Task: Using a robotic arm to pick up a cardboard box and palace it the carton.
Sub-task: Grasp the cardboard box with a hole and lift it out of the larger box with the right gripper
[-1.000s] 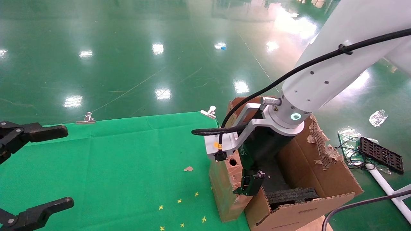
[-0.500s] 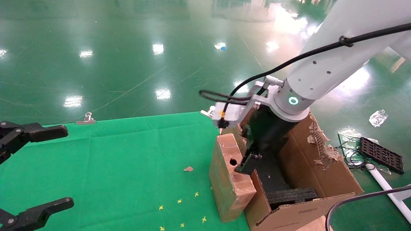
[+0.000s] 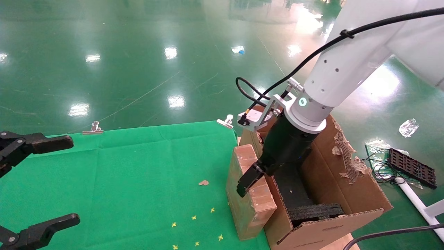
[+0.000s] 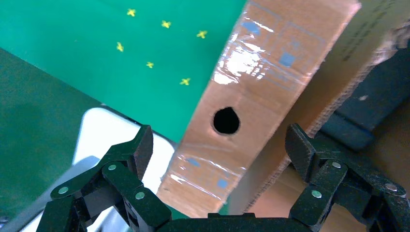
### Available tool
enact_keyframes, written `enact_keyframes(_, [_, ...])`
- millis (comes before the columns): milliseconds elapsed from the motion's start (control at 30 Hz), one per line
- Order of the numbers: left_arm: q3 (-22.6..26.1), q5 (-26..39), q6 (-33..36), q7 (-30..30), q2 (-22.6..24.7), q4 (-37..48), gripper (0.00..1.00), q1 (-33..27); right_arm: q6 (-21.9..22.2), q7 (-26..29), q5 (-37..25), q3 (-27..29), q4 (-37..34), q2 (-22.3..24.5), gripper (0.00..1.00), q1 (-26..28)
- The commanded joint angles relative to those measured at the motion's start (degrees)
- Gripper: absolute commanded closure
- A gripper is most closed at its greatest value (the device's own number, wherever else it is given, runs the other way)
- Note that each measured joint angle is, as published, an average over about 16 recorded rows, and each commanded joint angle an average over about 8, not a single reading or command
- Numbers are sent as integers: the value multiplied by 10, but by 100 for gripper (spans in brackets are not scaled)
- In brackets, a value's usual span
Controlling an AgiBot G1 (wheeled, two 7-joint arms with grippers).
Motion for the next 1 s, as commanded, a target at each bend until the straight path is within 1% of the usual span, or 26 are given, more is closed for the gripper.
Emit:
enact_keyframes(33, [0,0,0,0,0,0,0,0,0,2,10,-6,-25,-8,5,-4])
enact_keyframes(67, [0,0,0,0,0,0,0,0,1,1,11,-8,-33,-12,12,-6])
enact_keyframes(100, [0,0,0,0,0,0,0,0,1,1,12,-11,-40,-16,23,-7])
enact_keyframes(167, [0,0,0,0,0,0,0,0,3,0,13,-16,-52,-23,48,-10])
enact_keyframes(233, [0,0,0,0,0,0,2,0,5,0,11,-21,-61,-30,73,-12])
enact_keyframes(267, [0,0,0,0,0,0,7,0,6,0,10,-23,-64,-33,85,-13])
enact_keyframes(300, [0,0,0,0,0,0,13,0,7,1,9,-26,-68,-36,93,-14])
enact_keyframes(333, [0,0,0,0,0,0,20,0,8,2,7,-28,-71,-38,98,-15])
enact_keyframes(400, [1,0,0,0,0,0,39,0,10,5,4,-32,-75,-43,100,-17])
enact_keyframes(500, [1,0,0,0,0,0,73,0,13,9,-1,-38,-78,-49,100,-20])
enact_keyframes(533, [1,0,0,0,0,0,80,0,13,10,-2,-39,-79,-50,100,-21])
enact_keyframes(600, [1,-1,0,0,0,0,92,0,14,11,-3,-41,-80,-53,100,-23])
enact_keyframes(667, [1,-1,0,0,0,0,99,0,15,12,-3,-43,-81,-54,100,-25])
enact_keyframes(700, [1,-1,0,0,0,0,100,0,15,12,-3,-44,-82,-55,100,-26])
enact_keyframes(1000, [1,-1,-1,1,0,0,100,0,15,11,0,-49,-86,-58,100,-31])
